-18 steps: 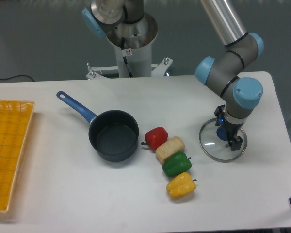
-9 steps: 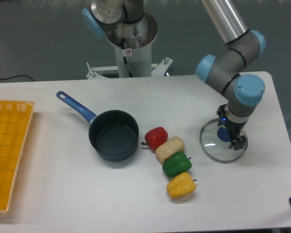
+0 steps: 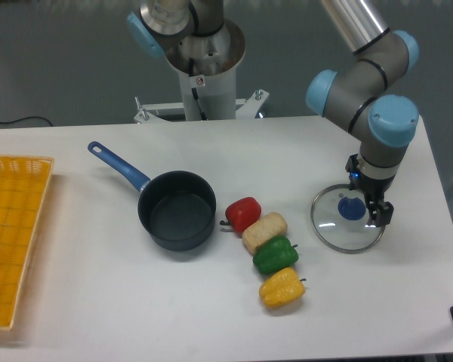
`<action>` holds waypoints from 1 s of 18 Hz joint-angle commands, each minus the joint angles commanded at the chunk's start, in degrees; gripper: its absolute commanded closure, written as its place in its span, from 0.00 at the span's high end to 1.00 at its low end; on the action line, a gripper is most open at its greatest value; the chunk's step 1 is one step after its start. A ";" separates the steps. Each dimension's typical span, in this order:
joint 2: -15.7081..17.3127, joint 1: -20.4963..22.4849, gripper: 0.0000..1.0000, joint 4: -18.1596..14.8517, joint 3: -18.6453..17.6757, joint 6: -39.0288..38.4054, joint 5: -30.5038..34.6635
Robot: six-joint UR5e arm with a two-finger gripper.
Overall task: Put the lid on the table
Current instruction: 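Raise the open gripper up off the lid knob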
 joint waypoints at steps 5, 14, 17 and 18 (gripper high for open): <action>1.68 -1.14 1.00 -9.13 3.60 -2.30 -0.09; 2.20 -1.94 1.00 -14.86 6.51 -2.82 -0.09; 2.20 -2.46 1.00 -14.95 6.42 -3.70 -0.09; 2.20 -2.55 1.00 -14.95 6.34 -3.88 -0.09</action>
